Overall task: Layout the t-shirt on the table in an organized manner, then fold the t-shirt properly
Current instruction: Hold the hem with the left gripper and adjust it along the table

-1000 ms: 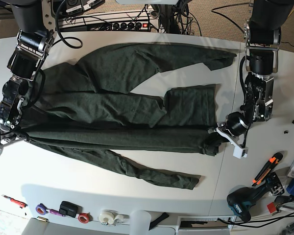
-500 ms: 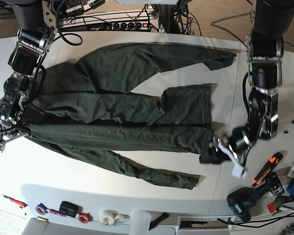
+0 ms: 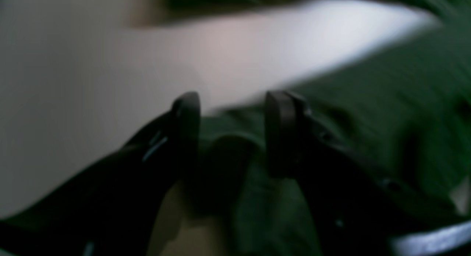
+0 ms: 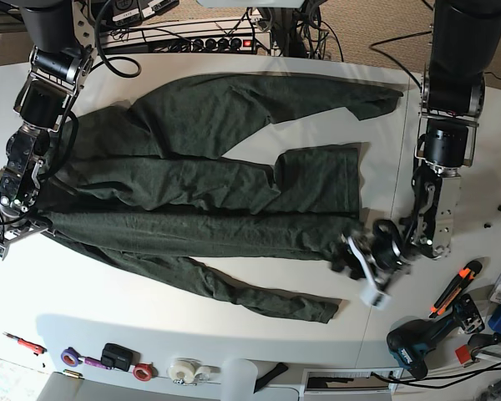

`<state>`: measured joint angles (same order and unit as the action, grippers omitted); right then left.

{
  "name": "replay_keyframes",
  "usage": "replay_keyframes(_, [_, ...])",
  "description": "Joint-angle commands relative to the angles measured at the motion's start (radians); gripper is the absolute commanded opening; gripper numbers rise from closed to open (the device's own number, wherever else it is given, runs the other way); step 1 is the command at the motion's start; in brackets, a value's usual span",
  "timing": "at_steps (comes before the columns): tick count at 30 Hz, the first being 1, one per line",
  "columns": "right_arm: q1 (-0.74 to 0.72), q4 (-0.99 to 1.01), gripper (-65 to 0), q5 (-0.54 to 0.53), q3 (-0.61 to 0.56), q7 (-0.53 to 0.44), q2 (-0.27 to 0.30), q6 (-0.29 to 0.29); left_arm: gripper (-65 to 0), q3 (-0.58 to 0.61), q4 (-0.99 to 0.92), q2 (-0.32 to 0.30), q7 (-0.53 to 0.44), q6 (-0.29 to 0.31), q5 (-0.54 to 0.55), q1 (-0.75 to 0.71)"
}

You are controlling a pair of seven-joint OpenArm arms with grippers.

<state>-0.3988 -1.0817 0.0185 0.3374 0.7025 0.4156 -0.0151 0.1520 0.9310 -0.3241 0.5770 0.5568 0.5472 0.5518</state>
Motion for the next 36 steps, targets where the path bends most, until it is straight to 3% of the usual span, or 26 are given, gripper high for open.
replay_keyframes(1, [-0.027, -0.018, -65.0, 0.008, 0.004, -0.026, 0.025, 0.008, -38.2, 0.001, 0.016, -0.008, -0.007, 0.020, 0.041, 0.035])
replay_keyframes(4, [-0.028, -0.018, -65.0, 0.008, 0.004, -0.024, 0.025, 0.008, -38.2, 0.004, 0.016, -0.009, 0.016, 0.072, 0.078, 0.035])
replay_keyframes(13, [-0.028, -0.018, -65.0, 0.008, 0.004, -0.030, 0.025, 0.008, -38.1, 0.004, 0.016, -0.032, 0.028, 0.108, -0.005, 0.030])
replay_keyframes(22, [-0.028, -0.018, -65.0, 0.008, 0.004, -0.030, 0.025, 0.008, -38.2, 0.004, 0.016, -0.061, 0.012, 0.105, -0.015, 0.030])
replay_keyframes(27, [-0.028, -0.018, -65.0, 0.008, 0.004, -0.030, 0.024, 0.008, -37.9, 0.004, 0.016, -0.061, -0.069, 0.039, -0.100, 0.030])
replay_keyframes(36, [-0.028, -0.018, -65.0, 0.008, 0.004, -0.032, 0.025, 0.008, -38.0, 0.004, 0.016, -0.058, -0.069, 0.081, -0.090, 0.003])
